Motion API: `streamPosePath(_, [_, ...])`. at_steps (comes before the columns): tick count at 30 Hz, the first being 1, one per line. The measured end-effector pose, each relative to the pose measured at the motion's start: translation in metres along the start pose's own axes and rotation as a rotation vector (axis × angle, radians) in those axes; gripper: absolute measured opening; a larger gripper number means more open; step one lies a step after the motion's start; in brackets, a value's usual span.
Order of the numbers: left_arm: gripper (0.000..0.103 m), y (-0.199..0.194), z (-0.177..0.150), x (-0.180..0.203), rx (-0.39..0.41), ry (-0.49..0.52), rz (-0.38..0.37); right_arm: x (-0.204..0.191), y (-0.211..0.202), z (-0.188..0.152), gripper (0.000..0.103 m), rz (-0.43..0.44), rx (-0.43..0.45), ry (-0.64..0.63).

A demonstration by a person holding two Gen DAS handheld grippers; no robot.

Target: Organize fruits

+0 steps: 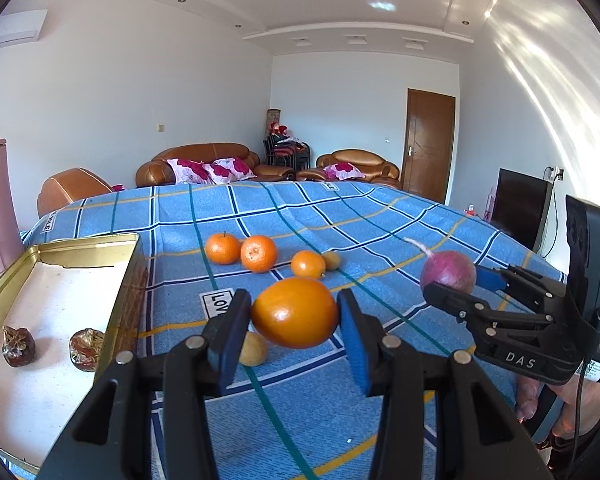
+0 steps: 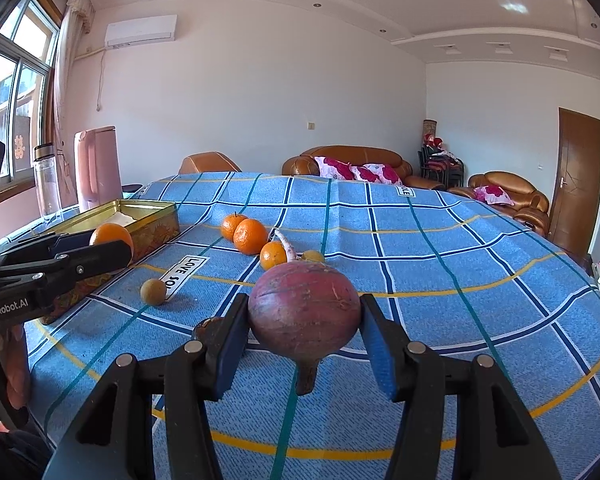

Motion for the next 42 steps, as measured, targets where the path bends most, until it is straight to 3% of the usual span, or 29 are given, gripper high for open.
streamPosePath(42, [0.047, -0.022, 0.002, 0.010, 0.136, 0.056, -0.011, -0.007, -0.025, -0.003, 0.056, 0.035, 0.155, -0.049])
Point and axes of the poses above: each gripper's, at about its wrist camera, not at the fingertips, and y roughly the way its jaws point, x to its right, z to its top, the point moved 1 cm from there along y, roughly the way its jaws point, and after that the axes turned 10 degrees about x, right-handed, at the moved point
